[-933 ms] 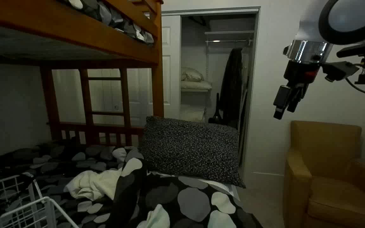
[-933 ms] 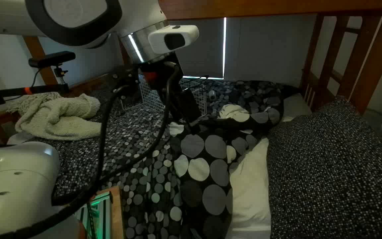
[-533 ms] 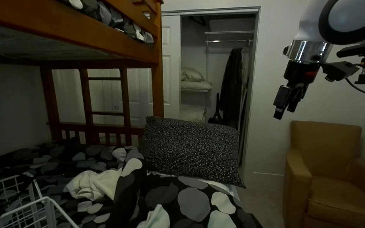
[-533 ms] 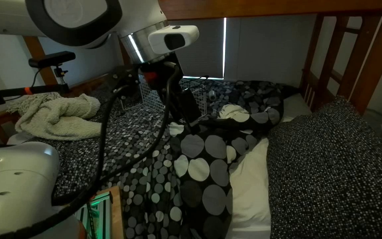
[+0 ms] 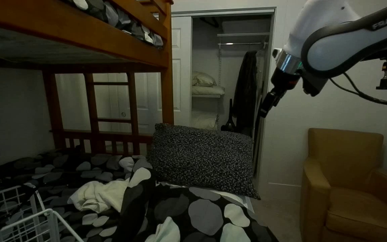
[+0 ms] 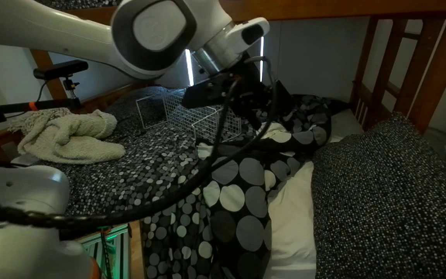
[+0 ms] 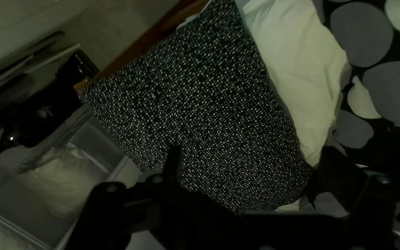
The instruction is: Pick up the black pillow and put it on the white rack
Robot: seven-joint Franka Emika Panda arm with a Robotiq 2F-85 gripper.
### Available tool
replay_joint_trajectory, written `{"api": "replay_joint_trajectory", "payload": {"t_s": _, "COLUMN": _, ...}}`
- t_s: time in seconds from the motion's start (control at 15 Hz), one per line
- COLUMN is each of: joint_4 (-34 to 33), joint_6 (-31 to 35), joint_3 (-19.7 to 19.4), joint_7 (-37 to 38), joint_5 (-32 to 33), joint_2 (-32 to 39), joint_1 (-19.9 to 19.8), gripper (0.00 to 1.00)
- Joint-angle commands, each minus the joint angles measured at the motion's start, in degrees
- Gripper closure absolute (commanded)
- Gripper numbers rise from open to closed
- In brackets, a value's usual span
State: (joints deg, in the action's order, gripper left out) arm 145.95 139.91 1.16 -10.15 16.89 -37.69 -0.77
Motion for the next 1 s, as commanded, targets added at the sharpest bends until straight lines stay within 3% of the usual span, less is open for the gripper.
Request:
{"api": "replay_joint_trajectory", "payload": {"t_s": 0.0, "joint_4": -9.8, "joint_6": 4.7, "joint_3": 1.3, "joint_7": -4.4, "joint_5": 7.1, "joint_2": 14.9, "joint_1": -1.8, "gripper": 0.0}}
{"api": "replay_joint_trajectory", "payload": {"t_s": 0.4, "joint_4": -26.8, "joint_6": 11.0, "joint_3": -0.7, "joint_7": -10.0, "joint_5": 24.6, "joint_2": 36.8, "joint_1": -5.3, "gripper": 0.0}}
{"api": "replay_joint_trajectory", "payload": {"t_s": 0.67, "joint_4": -40.3, "joint_6": 17.9, "joint_3": -3.4, "joint_7": -8.5, "joint_5": 38.9, "joint_2": 51.6, "joint_1": -5.8, "gripper": 0.0}}
{"api": "replay_joint_trajectory", "payload": {"t_s": 0.73, "joint_4": -33.1, "joint_6": 15.4, "joint_3": -3.6, "joint_7": -9.4, "joint_5": 33.1, "joint_2": 44.3, "joint_1": -4.4, "gripper": 0.0}}
{"api": "replay_joint_trajectory", "payload": {"t_s": 0.93, "joint_4": -39.5, "joint_6": 17.3, "joint_3": -4.1, "joint_7": -9.4, "joint_5": 36.4, "joint_2": 51.4, "joint_1": -4.7, "gripper": 0.0}}
